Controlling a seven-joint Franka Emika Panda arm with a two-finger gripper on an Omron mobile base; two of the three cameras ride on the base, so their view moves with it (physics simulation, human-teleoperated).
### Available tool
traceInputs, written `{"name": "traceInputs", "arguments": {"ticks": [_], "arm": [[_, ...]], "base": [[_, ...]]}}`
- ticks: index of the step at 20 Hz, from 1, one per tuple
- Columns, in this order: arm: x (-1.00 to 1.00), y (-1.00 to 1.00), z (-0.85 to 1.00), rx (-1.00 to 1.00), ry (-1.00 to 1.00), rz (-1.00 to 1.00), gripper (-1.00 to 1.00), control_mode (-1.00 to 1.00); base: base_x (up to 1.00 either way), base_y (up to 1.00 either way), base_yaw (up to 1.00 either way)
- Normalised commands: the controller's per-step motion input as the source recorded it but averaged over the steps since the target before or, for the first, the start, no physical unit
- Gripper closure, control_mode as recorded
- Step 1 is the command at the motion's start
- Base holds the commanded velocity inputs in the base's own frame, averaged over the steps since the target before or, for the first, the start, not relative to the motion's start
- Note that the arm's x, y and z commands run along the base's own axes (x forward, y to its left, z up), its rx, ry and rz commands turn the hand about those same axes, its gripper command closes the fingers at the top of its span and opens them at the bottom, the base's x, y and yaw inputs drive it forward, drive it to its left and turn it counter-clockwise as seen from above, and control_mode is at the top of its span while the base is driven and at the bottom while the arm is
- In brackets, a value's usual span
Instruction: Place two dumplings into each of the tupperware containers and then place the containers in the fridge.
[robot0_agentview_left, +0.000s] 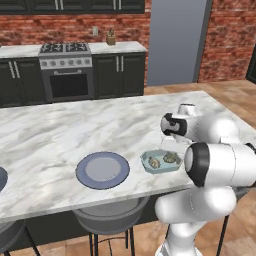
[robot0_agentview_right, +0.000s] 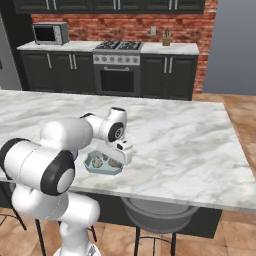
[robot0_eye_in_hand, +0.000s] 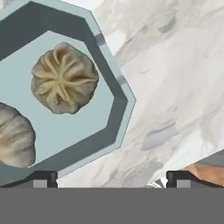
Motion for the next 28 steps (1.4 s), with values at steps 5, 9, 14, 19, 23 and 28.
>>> {"name": "traceInputs", "arguments": {"ticks": [5, 9, 14, 19, 23, 28], "arm": [[0.25, -0.14, -0.17, 0.0, 0.05, 0.0, -1.0, -1.0], [-0.1, -0.13, -0.46, 0.0, -0.21, 0.05, -1.0, -1.0], [0.0, 0.0, -0.35, 0.0, -0.33, 0.09, -1.0, -1.0], [-0.29, -0.01, -0.27, 0.0, -0.11, 0.06, -1.0, -1.0], [0.04, 0.0, -0.07, 0.0, 0.0, 0.0, -1.0, -1.0], [0.37, 0.0, 0.16, 0.0, 0.03, 0.0, -1.0, -1.0]], "base": [[0.0, 0.0, 0.0], [0.0, 0.0, 0.0], [0.0, 0.0, 0.0], [0.0, 0.0, 0.0], [0.0, 0.0, 0.0], [0.0, 0.0, 0.0]]}}
